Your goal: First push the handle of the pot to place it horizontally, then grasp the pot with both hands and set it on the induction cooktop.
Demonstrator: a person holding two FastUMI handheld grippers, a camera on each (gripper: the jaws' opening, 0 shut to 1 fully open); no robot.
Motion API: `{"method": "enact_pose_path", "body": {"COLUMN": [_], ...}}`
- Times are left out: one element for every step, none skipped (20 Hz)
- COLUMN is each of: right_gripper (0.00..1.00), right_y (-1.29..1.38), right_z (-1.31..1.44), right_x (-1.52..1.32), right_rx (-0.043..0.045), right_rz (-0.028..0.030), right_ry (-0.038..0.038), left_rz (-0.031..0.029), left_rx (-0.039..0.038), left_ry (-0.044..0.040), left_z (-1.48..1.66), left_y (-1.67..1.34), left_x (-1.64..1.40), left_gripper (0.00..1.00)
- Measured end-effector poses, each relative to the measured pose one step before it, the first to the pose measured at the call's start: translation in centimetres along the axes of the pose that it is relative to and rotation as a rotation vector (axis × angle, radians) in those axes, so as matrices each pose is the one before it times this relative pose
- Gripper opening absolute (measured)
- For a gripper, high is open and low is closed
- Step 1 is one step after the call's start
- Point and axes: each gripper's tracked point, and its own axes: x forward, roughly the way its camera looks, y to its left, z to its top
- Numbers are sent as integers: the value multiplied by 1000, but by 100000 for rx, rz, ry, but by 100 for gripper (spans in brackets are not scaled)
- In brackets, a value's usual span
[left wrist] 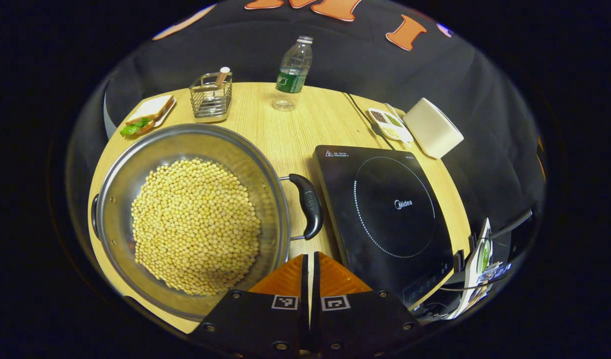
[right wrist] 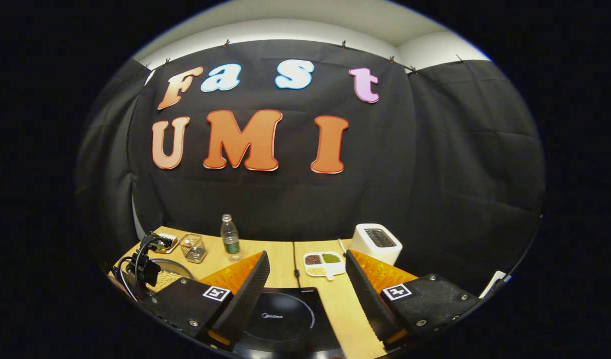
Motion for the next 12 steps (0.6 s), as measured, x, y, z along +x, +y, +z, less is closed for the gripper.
{"method": "enact_pose_path", "body": {"right_gripper": [95, 95, 95, 95, 95, 95, 95, 96, 95, 95, 95, 95], "right_y": [1655, 1603, 1769, 1601, 1670, 1523, 1524, 1506, 1519, 1444, 1475, 1344], "right_z": [-605, -680, -691, -774, -846, -952, -1053, -1217, -945, -757, -469, -422], "right_x": [495, 518, 684, 664, 687, 799, 743, 775, 740, 803, 749, 806], "right_rx": [205, 12, -232, -177, 9, 225, 443, 285, -53, -524, -754, -739], "right_rz": [3336, 3437, 3594, 3588, 3685, 3543, 3168, 2701, 2849, 2866, 2893, 2399], "right_ry": [2870, 3014, 3633, 3984, 4360, 4793, 4855, 4567, 4416, 3600, 3054, 2938], "left_rz": [-237, -75, 356, 3027, 4857, 2634, 1648, 918, 2121, 2852, 3753, 4097], "left_rx": [946, 401, 164, 259, 796, 1130, 1049, 236, -45, -754, -1117, -1157], "left_ry": [-725, -417, -700, -1073, -772, -1170, -1822, -485, 39, -1085, -1026, -1161], "left_z": [-211, -122, -47, -156, 24, 79, 90, -42, -198, 141, -19, 71], "left_y": [547, 582, 671, 1220, 1693, 1499, 1414, 1129, 1245, 1469, 1752, 2001], "left_x": [-945, -906, -1006, -876, -659, -738, -646, -415, -502, -486, -82, -92], "left_gripper": [2, 2, 2, 2, 2, 2, 1, 1, 1, 7, 31, 41]}}
